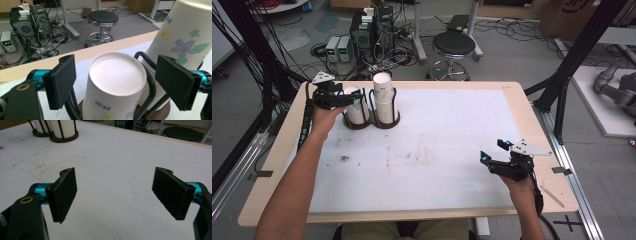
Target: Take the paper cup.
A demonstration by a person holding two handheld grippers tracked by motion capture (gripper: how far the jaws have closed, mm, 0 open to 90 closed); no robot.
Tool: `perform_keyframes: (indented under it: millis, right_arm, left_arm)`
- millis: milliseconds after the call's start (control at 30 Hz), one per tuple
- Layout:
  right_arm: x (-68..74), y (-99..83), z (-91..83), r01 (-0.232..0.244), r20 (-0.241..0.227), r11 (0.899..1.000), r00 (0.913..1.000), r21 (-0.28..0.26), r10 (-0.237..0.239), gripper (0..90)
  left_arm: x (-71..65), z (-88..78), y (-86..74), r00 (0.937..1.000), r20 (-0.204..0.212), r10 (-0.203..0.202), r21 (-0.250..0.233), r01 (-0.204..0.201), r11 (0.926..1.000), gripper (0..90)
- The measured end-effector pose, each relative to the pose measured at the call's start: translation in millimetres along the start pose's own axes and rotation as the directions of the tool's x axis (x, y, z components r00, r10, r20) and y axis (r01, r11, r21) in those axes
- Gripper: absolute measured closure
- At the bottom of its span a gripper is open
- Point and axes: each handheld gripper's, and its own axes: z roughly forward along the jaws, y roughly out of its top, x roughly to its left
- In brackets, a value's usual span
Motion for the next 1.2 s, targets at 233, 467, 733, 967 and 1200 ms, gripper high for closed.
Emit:
perform_keyframes:
  millis: [233, 467, 733, 967, 1200]
  right_arm:
    - [-1.4, -1.7, -2.4, -0.006, 0.003, 1.0, 1.0, 0.0, 0.006, 20.7]
    - [-2.4, -2.6, -3.2, -0.013, 0.005, 1.0, 0.9999, 0.001, 0.013, 20.7]
    - [-2.3, -2.7, -2.6, -0.009, 0.005, 1.0, 0.9999, 0.004, 0.009, 20.7]
    - [-1.0, -2.6, -1.4, -0.007, -0.003, 1.0, 1.0, 0.011, 0.007, 20.7]
    - [-0.8, -2.0, -2.7, -0.009, -0.005, 1.0, 0.9999, 0.008, 0.009, 20.7]
  left_arm:
    - [0.8, 7.2, -3.4, 1.0, -0.007, 0.001, 0.01, -0.001, 1.0, 24.6]
    - [1.1, 7.8, -3.9, 0.9998, 0.007, 0.017, 0.021, -0.017, 0.9996, 34.9]
    - [1.4, -2.1, 2.7, 0.9999, 0.005, 0.011, -0.033, -0.01, 0.9994, 35.9]
    - [-6.1, -19.3, 28.9, 0.9993, -0.006, 0.038, -0.106, -0.039, 0.9936, 36.4]
    - [-12.0, -35.5, 50.5, 0.9987, -0.011, 0.05, -0.143, -0.052, 0.9884, 36.9]
